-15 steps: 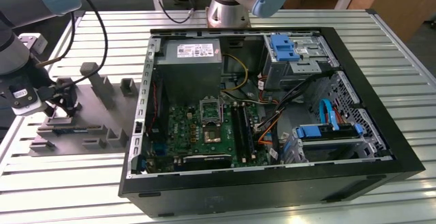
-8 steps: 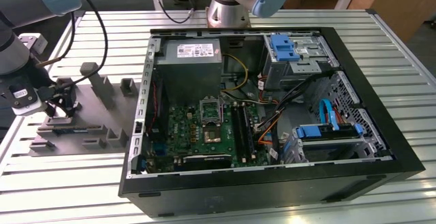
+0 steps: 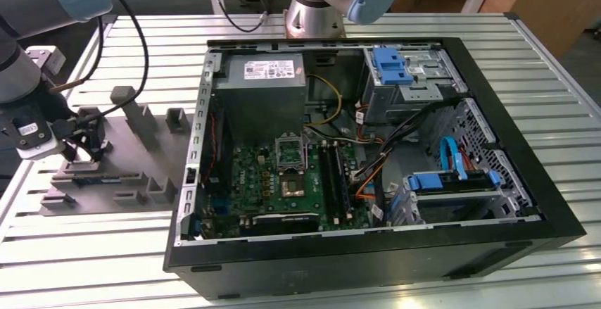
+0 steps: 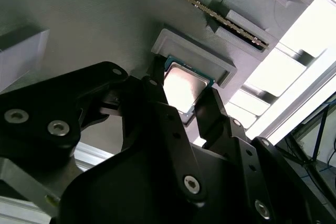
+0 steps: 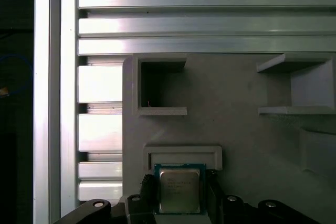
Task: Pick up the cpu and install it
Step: 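Pick up the cpu and move it towards the insertion slot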
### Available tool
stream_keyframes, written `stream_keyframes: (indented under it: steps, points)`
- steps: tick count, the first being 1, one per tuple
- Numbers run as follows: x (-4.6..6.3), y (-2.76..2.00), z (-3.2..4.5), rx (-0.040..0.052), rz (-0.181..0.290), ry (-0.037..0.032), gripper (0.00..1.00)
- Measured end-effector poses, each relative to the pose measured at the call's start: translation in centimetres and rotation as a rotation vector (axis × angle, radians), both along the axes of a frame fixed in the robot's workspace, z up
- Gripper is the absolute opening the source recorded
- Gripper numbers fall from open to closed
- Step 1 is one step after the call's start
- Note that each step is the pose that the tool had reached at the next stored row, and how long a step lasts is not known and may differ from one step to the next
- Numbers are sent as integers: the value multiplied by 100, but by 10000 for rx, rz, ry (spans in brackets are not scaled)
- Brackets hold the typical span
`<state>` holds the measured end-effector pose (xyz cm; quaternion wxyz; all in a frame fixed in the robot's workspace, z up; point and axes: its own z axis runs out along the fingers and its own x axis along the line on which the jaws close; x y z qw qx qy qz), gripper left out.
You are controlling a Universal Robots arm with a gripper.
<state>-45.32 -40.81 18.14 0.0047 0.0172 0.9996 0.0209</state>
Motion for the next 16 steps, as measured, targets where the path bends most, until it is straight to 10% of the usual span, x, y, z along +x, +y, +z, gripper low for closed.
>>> stream_keyframes:
  steps: [16]
  points:
    - [0,0,20,-1,-1,1,56]
